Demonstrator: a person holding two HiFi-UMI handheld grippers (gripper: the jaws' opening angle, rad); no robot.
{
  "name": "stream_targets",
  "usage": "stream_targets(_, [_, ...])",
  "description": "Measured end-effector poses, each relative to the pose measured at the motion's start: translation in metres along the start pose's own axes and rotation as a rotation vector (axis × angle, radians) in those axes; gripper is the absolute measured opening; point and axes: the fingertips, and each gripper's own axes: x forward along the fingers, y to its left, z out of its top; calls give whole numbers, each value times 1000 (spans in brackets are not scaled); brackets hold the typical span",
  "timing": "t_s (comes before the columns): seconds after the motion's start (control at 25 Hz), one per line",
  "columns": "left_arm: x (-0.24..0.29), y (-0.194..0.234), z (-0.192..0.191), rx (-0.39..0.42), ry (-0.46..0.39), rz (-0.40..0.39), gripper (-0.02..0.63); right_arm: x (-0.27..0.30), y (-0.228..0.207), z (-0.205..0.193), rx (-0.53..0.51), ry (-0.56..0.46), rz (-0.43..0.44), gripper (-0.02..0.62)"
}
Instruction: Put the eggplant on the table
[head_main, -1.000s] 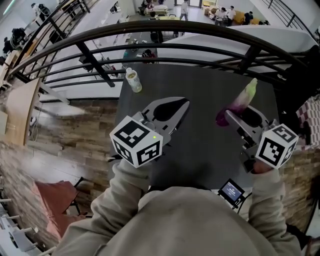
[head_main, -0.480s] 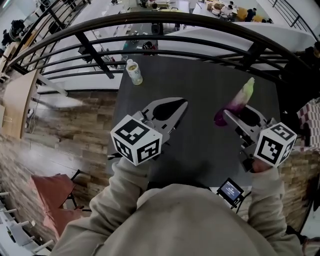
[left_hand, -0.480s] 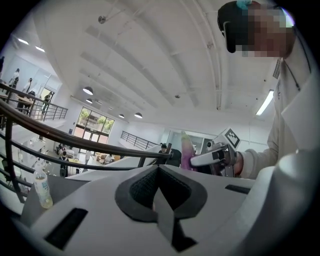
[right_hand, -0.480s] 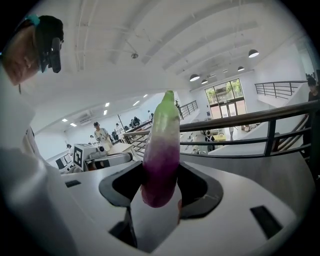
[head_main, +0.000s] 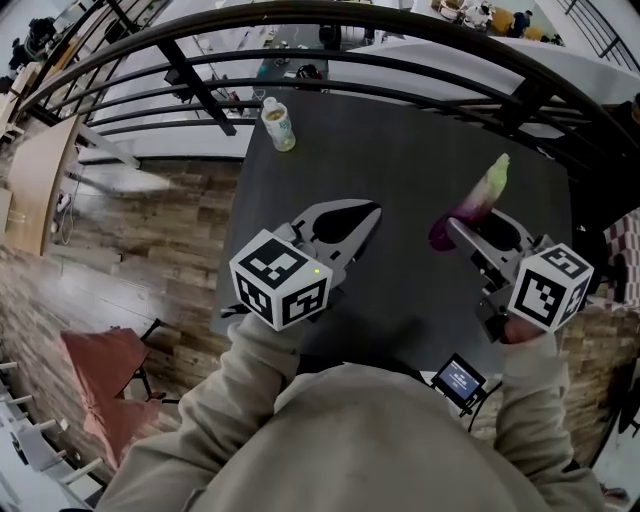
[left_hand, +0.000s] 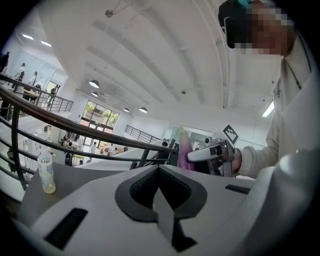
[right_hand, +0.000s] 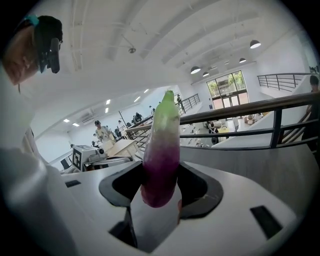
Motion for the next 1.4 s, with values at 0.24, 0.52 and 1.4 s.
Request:
stream_targets(0.24, [-3,11,-20,-40,31,20,2,18,-6,-10,24,25,15,229])
stream_targets(0.52, [8,15,-43,-76,58,30,2,23,-24,-27,57,51,6,229])
stream_targets(1.4, [19,35,-125,-158,193,51,2,54,-47,-122,199,217,19,229])
